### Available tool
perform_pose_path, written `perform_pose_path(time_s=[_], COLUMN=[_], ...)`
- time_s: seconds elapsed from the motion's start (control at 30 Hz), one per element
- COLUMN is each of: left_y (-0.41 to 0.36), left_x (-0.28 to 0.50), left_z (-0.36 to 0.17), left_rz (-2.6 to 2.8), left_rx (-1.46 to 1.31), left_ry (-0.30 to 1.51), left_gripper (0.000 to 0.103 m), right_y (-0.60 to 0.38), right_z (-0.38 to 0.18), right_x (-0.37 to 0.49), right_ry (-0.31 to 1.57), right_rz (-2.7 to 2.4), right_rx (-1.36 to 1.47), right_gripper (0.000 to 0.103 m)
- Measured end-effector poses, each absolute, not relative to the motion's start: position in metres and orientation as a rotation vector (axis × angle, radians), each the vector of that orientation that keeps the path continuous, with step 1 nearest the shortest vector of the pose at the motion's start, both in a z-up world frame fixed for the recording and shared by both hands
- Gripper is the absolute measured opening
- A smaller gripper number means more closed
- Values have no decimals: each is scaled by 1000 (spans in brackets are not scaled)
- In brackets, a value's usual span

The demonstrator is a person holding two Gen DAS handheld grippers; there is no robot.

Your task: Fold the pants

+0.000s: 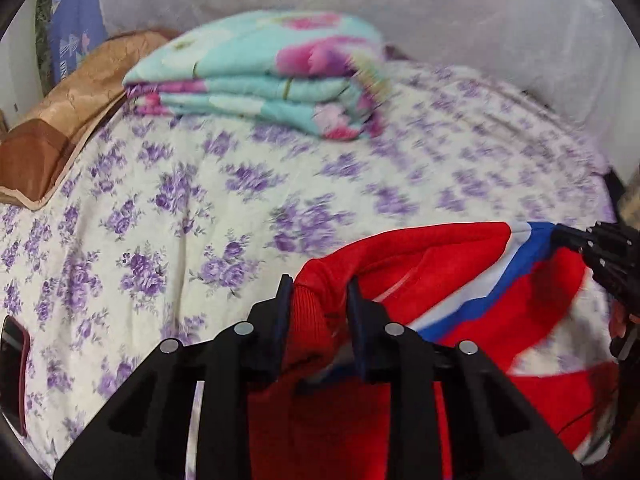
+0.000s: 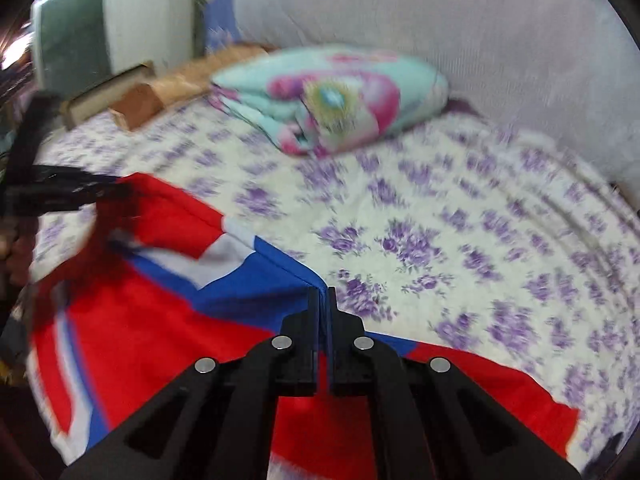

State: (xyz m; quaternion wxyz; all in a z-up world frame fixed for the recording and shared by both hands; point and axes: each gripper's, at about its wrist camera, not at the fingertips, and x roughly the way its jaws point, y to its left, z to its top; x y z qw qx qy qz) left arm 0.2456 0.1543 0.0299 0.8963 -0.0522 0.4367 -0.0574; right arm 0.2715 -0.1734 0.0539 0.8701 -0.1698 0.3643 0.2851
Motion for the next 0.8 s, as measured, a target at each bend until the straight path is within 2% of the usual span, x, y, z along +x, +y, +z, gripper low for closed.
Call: perform_pose_path(time_s=[0.1,0.17,0.23,0.3,0.47,0.67,0.8], left_y=[153,158,165,172,181,166,165], left_x=[216,189,161,123,79,103,119], left_z=[47,54,54,50,28,12,-19], left_rz=[-149,-163,-163,-162,-217,-270,-242], left_rx=[-104,-125,-160,-181,-327,-501,-623], left_ry=[880,876,881,875,932,975,1089], left_gripper=[26,34,73,85,87,90,91], right_y=[-185,-192,-197,-197,-207,-208,-211], right_z=[69,67,47,17,-50,-44,-45], right_x=[221,174,131,98,65,65,63], right_ry=[719,705,727,765,850,815,806], right_rz=[622,647,683,714,701,697,696], right_rx=[-350,-335,-304,-277,-159,-156,-148], right_gripper=[3,3,3,3,3,3,3])
